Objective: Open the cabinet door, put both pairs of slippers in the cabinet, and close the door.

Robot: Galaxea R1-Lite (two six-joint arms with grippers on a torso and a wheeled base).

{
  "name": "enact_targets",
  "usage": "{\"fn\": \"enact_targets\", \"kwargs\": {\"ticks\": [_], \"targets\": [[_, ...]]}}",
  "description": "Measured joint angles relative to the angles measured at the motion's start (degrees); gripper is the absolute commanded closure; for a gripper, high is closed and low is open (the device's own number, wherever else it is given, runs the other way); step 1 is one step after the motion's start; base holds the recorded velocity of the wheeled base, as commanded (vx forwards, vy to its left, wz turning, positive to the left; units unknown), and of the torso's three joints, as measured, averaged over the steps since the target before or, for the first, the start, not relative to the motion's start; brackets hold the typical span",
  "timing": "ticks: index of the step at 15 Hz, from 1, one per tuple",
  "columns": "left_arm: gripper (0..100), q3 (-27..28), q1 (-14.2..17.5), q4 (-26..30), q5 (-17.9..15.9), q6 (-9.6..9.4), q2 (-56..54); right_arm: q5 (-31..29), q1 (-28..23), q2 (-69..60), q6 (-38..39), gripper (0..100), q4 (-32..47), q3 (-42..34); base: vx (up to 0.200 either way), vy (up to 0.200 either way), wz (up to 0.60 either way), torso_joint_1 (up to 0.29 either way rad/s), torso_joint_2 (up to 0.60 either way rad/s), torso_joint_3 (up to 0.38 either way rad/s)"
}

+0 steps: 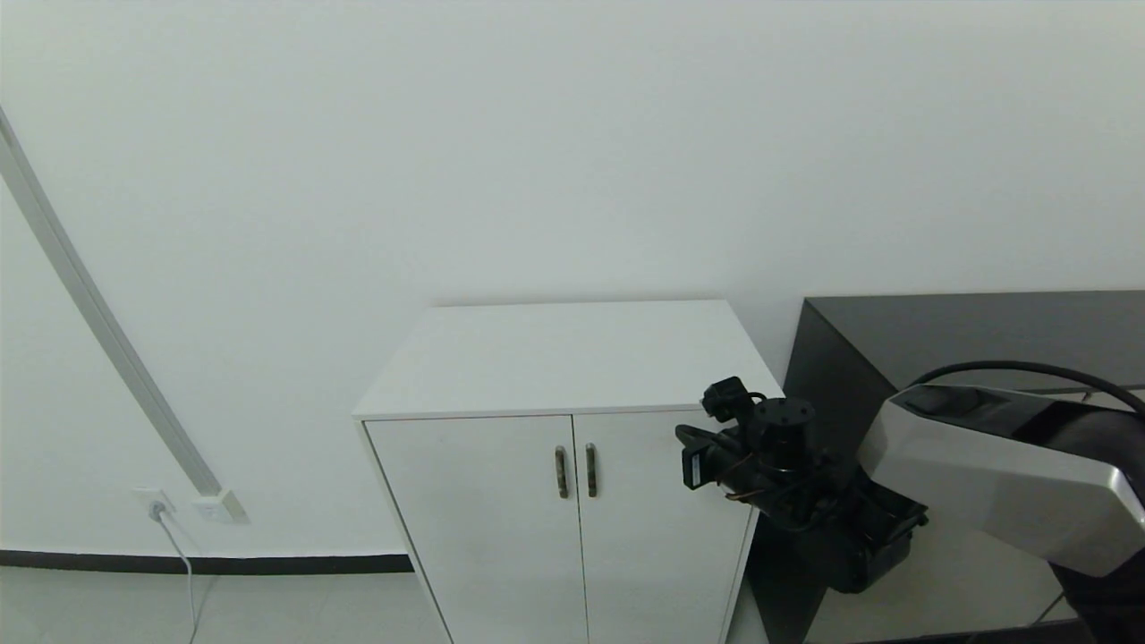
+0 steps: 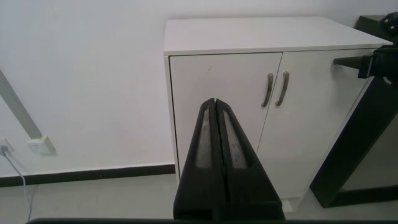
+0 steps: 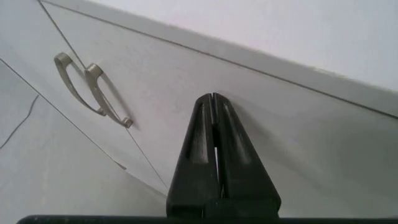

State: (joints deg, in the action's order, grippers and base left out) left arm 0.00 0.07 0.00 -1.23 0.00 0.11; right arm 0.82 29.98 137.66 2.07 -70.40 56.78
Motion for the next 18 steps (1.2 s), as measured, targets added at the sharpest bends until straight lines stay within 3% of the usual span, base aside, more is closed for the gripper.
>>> {"fn": "enact_targets", "kwargs": {"ticks": [7,18], "targets": [[100,0.00,0.00,0.00,0.00,-0.07,0.00,-1.24,-3.72,-14.80,0.00,100,-3.41,-18.03,0.000,0.000,0.00,0.000,0.00,0.000],[100,0.00,0.00,0.00,0.06,0.05,0.00,-6.40,-20.39,-39.91,-0.79,100,-3.80,-47.20,0.000,0.000,0.00,0.000,0.00,0.000]]}}
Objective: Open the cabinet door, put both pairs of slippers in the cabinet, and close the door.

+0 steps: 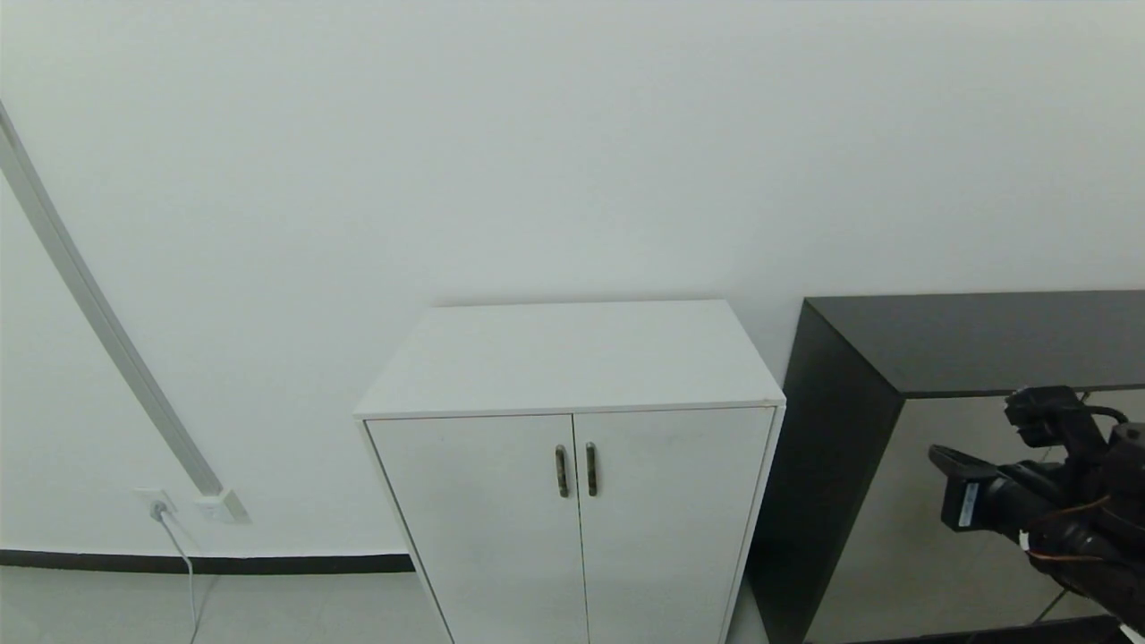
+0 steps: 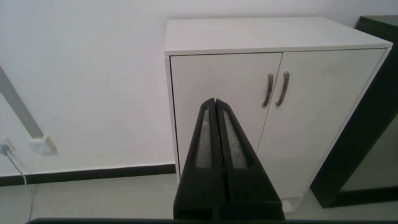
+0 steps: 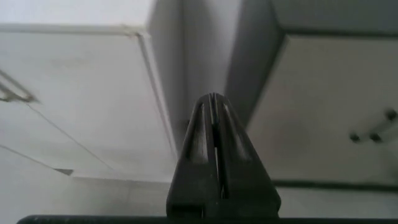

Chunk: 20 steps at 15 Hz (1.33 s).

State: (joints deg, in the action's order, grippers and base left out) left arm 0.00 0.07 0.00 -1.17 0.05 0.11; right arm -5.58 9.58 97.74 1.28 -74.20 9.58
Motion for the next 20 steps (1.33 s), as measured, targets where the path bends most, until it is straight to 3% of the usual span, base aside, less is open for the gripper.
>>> {"fn": "enact_targets", "kwargs": {"ticks": [3,7,20], "targets": [[100,0.00,0.00,0.00,-0.02,0.02,0.00,-0.51,-2.62,-3.60,0.46,100,0.26,-7.17,0.000,0.000,0.00,0.000,0.00,0.000],[100,0.00,0.00,0.00,-0.02,0.02,0.00,-0.68,-5.42,-10.87,0.41,100,6.83,-9.40,0.000,0.000,0.00,0.000,0.00,0.000],[100,0.00,0.00,0.00,-0.05,0.02,0.00,4.68,-5.97,-54.50,0.60,100,56.33,-9.58,0.000,0.000,0.00,0.000,0.00,0.000]]}}
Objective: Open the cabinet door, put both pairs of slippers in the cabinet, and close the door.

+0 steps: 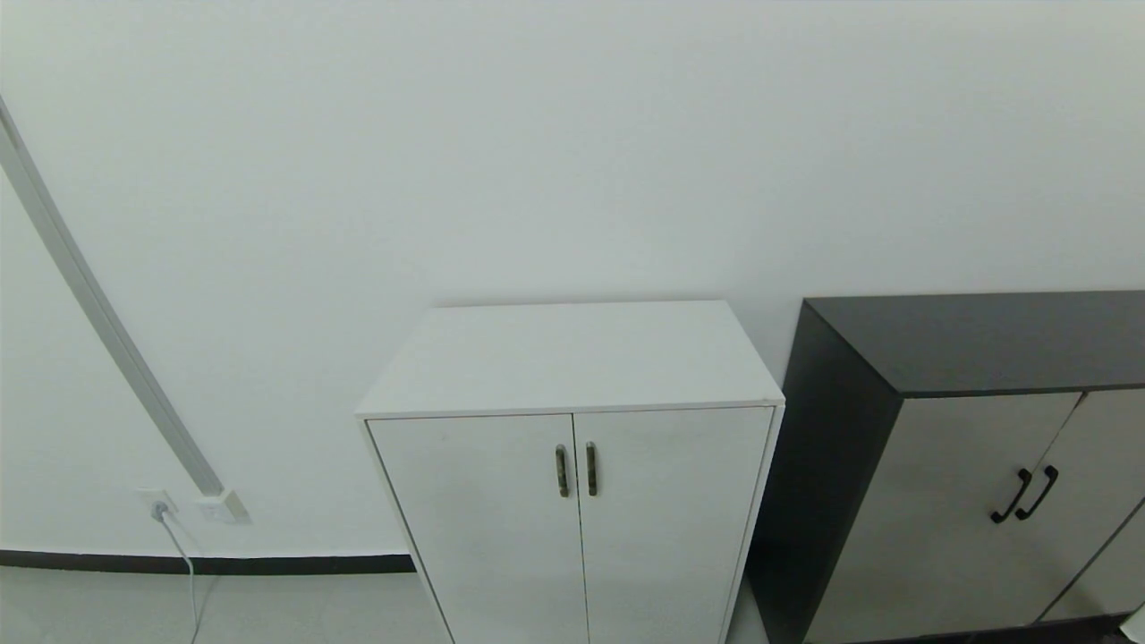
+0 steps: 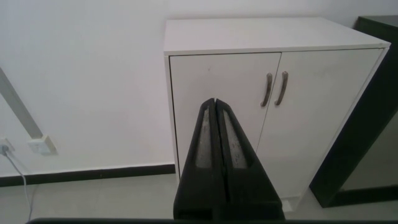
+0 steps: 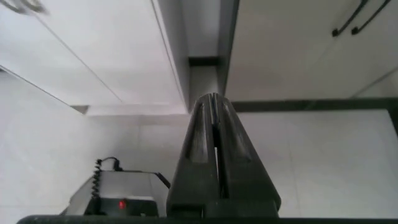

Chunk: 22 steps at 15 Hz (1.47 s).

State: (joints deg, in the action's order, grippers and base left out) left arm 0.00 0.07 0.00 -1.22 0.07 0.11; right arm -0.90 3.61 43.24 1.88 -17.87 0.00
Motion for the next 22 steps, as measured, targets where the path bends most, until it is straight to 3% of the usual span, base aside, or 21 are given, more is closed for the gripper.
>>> {"fn": "enact_targets", "kwargs": {"ticks": [7,22], "targets": [[100,0.00,0.00,0.00,-0.01,-0.07,0.00,3.24,1.93,-20.59,-0.22,100,14.51,0.00,0.000,0.000,0.00,0.000,0.00,0.000],[100,0.00,0.00,0.00,0.00,-0.07,0.00,1.63,3.46,-37.60,-0.65,100,17.85,0.00,0.000,0.000,0.00,0.000,0.00,0.000]]}}
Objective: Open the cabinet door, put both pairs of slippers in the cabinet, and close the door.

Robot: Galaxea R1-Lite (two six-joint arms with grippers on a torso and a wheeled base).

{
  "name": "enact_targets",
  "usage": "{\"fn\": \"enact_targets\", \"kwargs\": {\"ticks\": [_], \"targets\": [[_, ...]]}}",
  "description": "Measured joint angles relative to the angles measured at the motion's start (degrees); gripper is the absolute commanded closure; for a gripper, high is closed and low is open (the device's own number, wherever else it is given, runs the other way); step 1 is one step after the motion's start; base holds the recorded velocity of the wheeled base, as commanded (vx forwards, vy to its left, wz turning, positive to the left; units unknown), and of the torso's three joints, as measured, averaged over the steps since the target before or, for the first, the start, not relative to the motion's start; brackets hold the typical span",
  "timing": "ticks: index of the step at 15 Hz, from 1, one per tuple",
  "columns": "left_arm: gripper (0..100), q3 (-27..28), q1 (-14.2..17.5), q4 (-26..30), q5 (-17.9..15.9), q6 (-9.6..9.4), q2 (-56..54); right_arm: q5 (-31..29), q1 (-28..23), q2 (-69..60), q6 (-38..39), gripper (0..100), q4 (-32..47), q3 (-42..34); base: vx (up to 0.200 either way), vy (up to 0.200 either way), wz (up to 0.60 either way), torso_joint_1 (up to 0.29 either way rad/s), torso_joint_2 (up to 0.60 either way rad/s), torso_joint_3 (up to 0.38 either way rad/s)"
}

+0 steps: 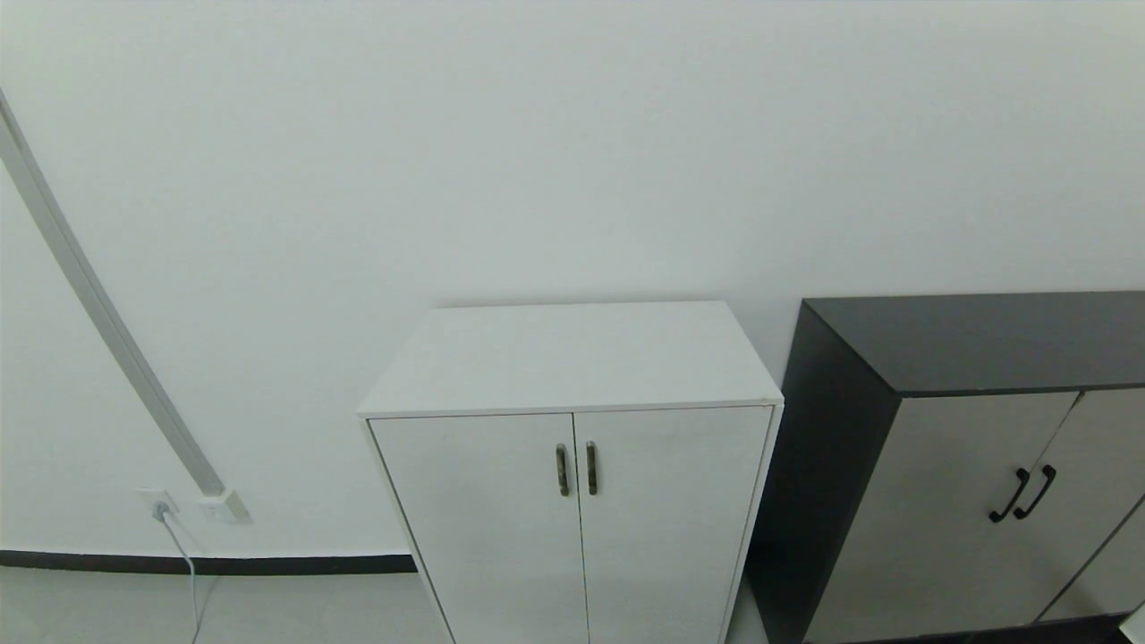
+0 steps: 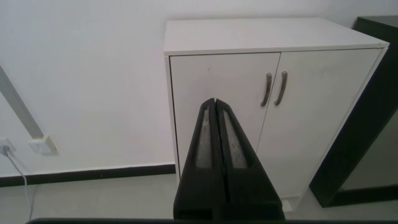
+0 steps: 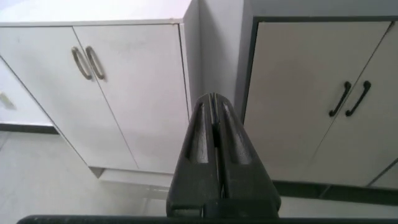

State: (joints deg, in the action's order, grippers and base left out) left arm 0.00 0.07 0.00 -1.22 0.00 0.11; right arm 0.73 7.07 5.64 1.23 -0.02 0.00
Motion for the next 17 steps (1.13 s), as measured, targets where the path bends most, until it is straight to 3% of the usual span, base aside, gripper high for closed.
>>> {"fn": "enact_targets", "kwargs": {"ticks": [5,17], "targets": [[100,0.00,0.00,0.00,-0.01,0.00,0.00,-0.09,-5.25,-1.05,-0.01,100,0.02,0.00,0.000,0.000,0.00,0.000,0.00,0.000],[100,0.00,0.00,0.00,0.00,-0.16,0.00,-0.52,-7.00,-5.60,2.10,100,-0.07,0.02,0.000,0.000,0.00,0.000,0.00,0.000]]}}
